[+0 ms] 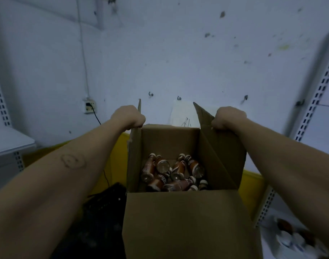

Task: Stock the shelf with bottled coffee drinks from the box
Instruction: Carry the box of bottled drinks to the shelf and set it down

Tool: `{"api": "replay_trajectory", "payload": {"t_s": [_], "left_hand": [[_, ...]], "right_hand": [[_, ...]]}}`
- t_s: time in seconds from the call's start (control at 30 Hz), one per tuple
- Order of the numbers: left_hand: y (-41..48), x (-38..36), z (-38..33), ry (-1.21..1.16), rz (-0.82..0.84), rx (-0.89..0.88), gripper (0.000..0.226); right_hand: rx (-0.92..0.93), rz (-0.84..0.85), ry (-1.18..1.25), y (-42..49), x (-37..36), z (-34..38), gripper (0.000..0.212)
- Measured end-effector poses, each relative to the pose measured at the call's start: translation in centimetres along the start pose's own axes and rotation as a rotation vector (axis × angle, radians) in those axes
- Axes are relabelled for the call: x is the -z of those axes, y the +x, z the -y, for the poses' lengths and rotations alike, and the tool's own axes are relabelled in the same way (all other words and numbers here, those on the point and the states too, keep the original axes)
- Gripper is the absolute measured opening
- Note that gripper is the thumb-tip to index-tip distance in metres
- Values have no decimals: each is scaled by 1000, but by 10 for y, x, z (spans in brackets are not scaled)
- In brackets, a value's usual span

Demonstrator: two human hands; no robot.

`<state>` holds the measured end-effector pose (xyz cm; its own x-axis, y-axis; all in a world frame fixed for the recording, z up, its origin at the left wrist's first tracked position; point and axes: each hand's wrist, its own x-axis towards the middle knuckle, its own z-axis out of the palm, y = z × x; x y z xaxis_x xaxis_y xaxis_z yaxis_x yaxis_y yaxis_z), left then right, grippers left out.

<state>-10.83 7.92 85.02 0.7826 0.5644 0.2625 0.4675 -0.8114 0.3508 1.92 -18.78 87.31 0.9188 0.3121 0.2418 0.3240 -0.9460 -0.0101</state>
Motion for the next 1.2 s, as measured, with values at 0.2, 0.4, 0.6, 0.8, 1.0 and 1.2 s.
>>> {"api": "replay_trajectory", "payload": {"t_s": [0.2, 0.4, 0.6, 0.8, 1.0, 1.2], "left_hand": [[-4, 70, 25, -23, -84, 28, 17], [-30, 138, 42, -6, -178, 116, 18], [-74, 199, 41, 112, -318, 235, 18], [-149, 263, 42, 235, -432, 436, 25], [-253, 296, 54, 284, -556, 678, 22], [-352, 310, 73, 417, -627, 943, 15]], "right_hand": [[28, -141, 11, -2, 53, 41, 17], [129, -193, 4, -9, 113, 76, 28], [284, -266, 17, -25, 156, 115, 16], [492, -349, 107, -54, 198, 141, 25], [746, -362, 238, -111, 215, 182, 17], [991, -252, 349, -175, 207, 233, 21]]}}
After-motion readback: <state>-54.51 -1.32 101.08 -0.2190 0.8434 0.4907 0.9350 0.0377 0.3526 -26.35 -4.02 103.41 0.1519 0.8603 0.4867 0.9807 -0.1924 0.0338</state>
